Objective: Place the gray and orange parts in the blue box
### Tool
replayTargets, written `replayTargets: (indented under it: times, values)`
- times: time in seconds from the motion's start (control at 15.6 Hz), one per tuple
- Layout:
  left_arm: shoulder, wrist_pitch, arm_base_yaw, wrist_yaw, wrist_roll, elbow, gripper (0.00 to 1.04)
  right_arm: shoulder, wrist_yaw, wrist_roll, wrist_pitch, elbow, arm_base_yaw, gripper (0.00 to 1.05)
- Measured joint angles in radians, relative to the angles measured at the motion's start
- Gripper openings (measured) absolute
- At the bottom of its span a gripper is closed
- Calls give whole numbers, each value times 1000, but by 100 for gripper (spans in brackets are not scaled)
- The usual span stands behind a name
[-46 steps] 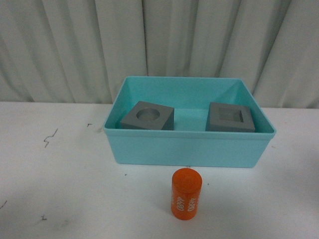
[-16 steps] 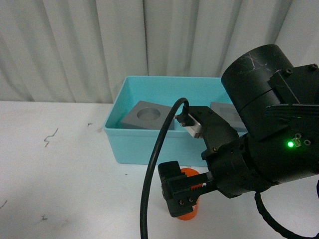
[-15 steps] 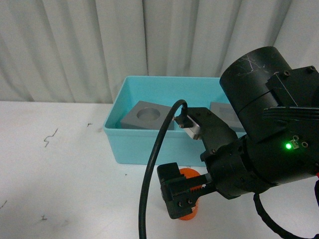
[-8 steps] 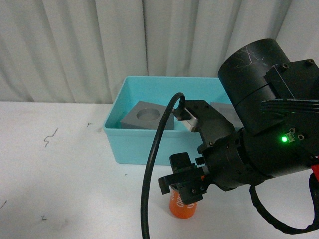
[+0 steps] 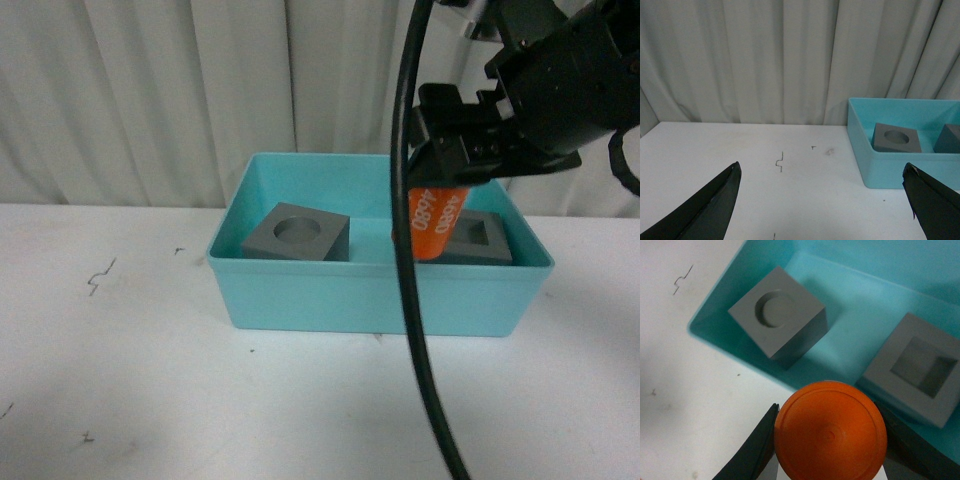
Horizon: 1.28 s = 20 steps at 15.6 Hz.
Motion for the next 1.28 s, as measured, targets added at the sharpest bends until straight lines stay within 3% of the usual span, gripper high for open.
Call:
replayTargets:
  times: [0.45, 1.28]
  values:
    - [0, 0, 0, 0, 0, 0, 98, 182, -27, -20, -44, 224, -67, 49]
    - [0, 0, 0, 0, 0, 0, 98, 381, -75, -14, -18, 331, -39, 49]
